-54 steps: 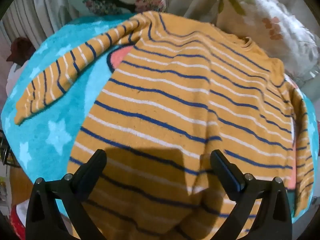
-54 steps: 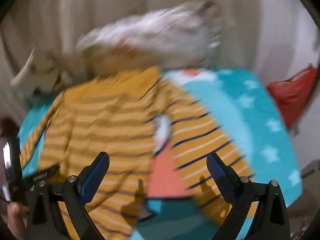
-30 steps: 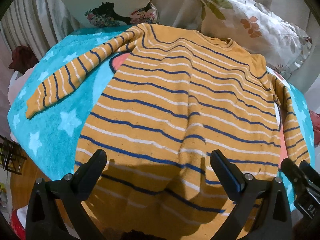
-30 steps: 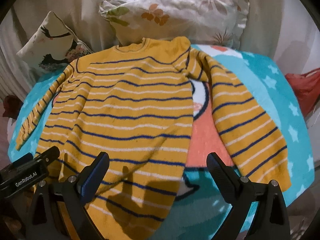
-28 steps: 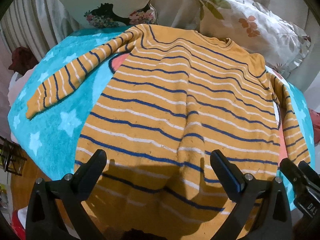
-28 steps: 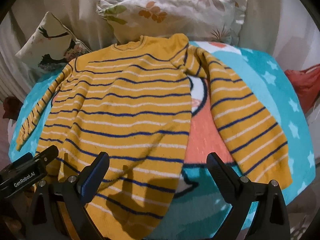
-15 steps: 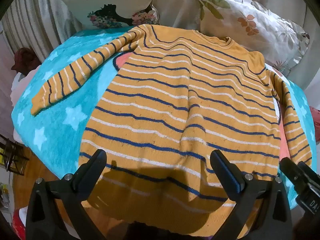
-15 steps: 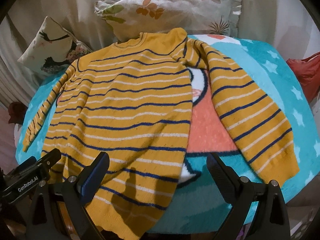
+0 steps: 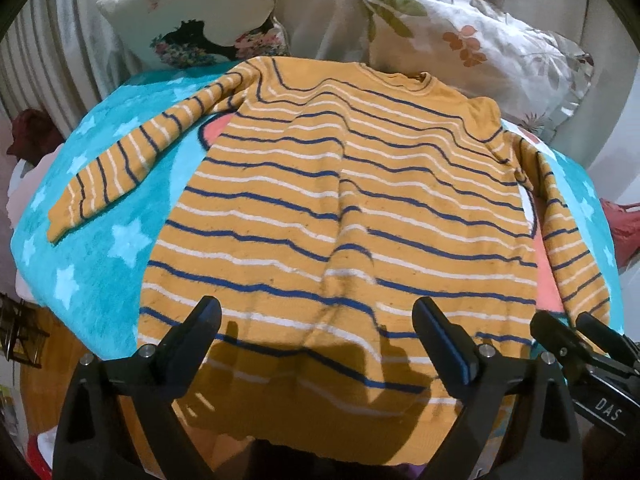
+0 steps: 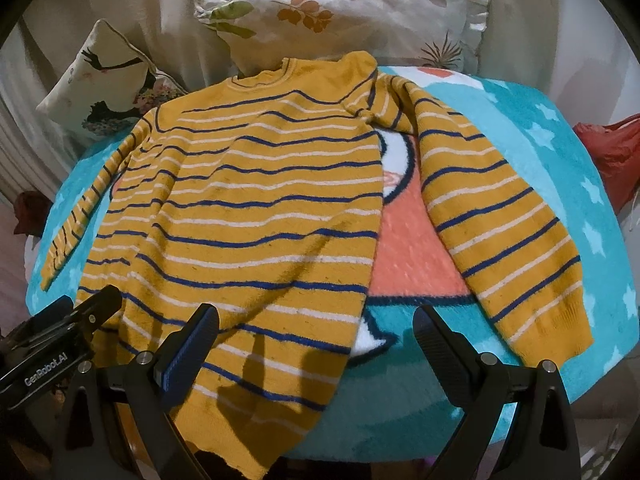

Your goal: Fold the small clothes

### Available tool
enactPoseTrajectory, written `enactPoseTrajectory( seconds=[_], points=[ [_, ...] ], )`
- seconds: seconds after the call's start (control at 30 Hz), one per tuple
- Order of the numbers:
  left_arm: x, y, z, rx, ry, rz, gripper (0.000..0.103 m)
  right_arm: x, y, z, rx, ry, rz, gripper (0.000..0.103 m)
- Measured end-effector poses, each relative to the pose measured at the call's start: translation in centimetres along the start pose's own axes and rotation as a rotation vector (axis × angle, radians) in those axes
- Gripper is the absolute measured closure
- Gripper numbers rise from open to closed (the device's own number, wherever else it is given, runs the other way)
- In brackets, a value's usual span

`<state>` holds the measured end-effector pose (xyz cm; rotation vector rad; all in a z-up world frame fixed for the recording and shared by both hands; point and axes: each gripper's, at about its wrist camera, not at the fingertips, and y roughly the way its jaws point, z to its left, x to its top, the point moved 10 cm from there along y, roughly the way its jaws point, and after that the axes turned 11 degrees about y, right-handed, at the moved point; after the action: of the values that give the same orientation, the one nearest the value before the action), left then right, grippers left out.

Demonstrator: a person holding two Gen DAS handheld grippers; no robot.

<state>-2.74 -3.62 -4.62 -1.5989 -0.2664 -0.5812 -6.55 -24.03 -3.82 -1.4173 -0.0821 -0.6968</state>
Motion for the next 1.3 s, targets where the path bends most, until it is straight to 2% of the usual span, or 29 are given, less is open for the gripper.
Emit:
enactPoseTrajectory(
  seconds=[0.13, 0.4, 0.47, 0.57, 0.63, 0.77, 1.0, 1.2, 1.3],
  points=[
    [0.2, 0.0, -0.5, 0.011, 0.013, 0.002, 0.007, 0.0, 0.1, -0.5, -0.002, 0.002, 0.002, 0.003],
    [1.1, 0.0, -1.8, -0.015, 0.014, -0.026, 0.007, 0.1, 0.6, -1.5, -0.012, 0.017, 0.012, 0.003],
    [1.3, 0.2, -2.2, -0.009, 0.023, -0.018, 0.007, 0.2, 0.8, -1.9, -0.015, 0.03, 0.018, 0.003],
    [1.5, 0.7, -2.3, 0.045, 0.057, 0.022, 0.007, 0.4, 0.9, -2.6, -0.016, 0.05, 0.021, 0.003],
    [1.8, 0.8, -2.5, 0.037, 0.067, 0.032, 0.007, 0.7, 0.9, -3.3, -0.021, 0.061, 0.014, 0.003],
    [2.2, 1.3, -2.8, -0.016, 0.047, 0.069, 0.007, 2.1, -0.2, -6.2, -0.073, 0.095, -0.05, 0.003],
    [1.0, 2.8, -4.2, -0.045, 0.07, 0.114, 0.007, 5.3, -3.5, -12.4, -0.169, 0.201, -0.184, 0.003],
    [0.7, 3.2, -3.9, -0.065, 0.058, 0.117, 0.007, 5.6, -3.9, -19.0, -0.31, 0.304, -0.193, 0.003],
    [0.7, 3.5, -3.5, -0.065, 0.045, 0.116, 0.007, 4.8, -3.0, -22.9, -0.387, 0.375, -0.162, 0.003]
  ],
)
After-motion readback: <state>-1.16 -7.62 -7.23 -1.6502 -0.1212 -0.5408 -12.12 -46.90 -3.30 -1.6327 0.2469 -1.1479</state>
